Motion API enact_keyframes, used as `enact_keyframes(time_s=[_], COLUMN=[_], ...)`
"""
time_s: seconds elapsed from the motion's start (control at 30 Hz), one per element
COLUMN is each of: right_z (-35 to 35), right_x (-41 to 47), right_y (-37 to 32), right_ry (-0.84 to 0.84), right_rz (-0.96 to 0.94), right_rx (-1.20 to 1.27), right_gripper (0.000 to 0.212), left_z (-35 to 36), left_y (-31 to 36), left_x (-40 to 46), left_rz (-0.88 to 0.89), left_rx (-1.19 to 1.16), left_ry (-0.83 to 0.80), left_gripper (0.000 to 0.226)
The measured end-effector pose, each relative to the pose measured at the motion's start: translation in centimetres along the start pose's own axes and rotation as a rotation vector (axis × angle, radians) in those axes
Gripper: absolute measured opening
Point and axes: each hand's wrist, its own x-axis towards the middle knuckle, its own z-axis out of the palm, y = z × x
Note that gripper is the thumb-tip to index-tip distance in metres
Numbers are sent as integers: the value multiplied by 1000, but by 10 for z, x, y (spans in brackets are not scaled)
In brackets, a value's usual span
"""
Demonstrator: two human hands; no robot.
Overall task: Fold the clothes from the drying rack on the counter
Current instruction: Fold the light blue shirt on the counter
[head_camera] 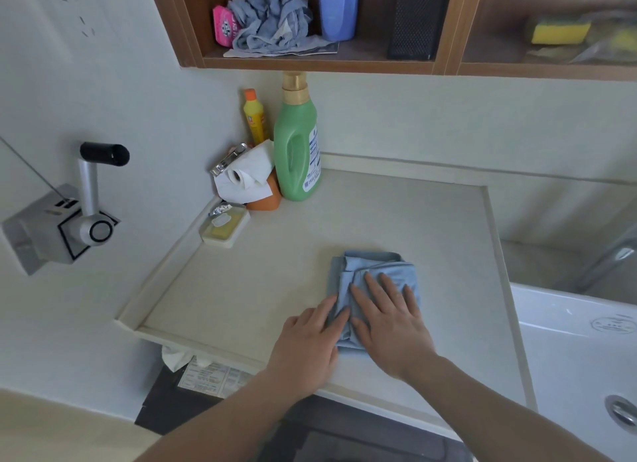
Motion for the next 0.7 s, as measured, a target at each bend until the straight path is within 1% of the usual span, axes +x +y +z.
enact_keyframes(time_s=[0.1,0.17,0.23,0.27,0.3,0.33,0.37,0.4,0.43,0.47,0.5,0.53,0.57,0.6,0.63,0.7], right_z=[7,8,8,7,6,4,4,2,2,2,2,3,3,1,-2,-4], right_x=[-1,-1,-1,-1,-1,0,1,1,1,0,1,2,4,6,9,10], right_y=[-1,-1,0,1,3,6,9,11,13,16,19,22,25,27,29,30], right_ry=[12,-1,-24,-35,-31,-21,-1,35,93,172,267,359,427,437,383,181], right_rz=[3,-1,-23,-34,-49,-59,-74,-91,-97,-82,-46,8,76,140,192,253], right_rx=[-29,-34,-30,-14,17,63,121,197,296,415,528,593,598,563,510,410], right_gripper=[65,64,65,68,71,72,69,65,60,54,49,45,45,48,51,57], left_z=[1,-7,-21,-30,-37,-42,-45,-44,-40,-37,-31,-26,-22,-17,-10,0], left_y=[-2,-2,3,6,10,16,21,26,31,36,40,44,46,47,47,45], left_x=[-8,-7,0,6,13,23,33,43,53,64,73,80,84,84,82,74], left_rz=[40,60,32,-17,-61,-77,-73,-57,-47,-42,-49,-74,-109,-148,-184,-250], left_rx=[80,62,23,-22,-58,-77,-98,-145,-192,-217,-225,-215,-190,-156,-131,-94], left_ry=[-5,-71,-155,-172,-124,-23,105,199,247,244,195,113,10,-88,-154,-205], left_gripper=[64,65,61,54,46,39,34,29,28,31,38,45,52,56,59,62])
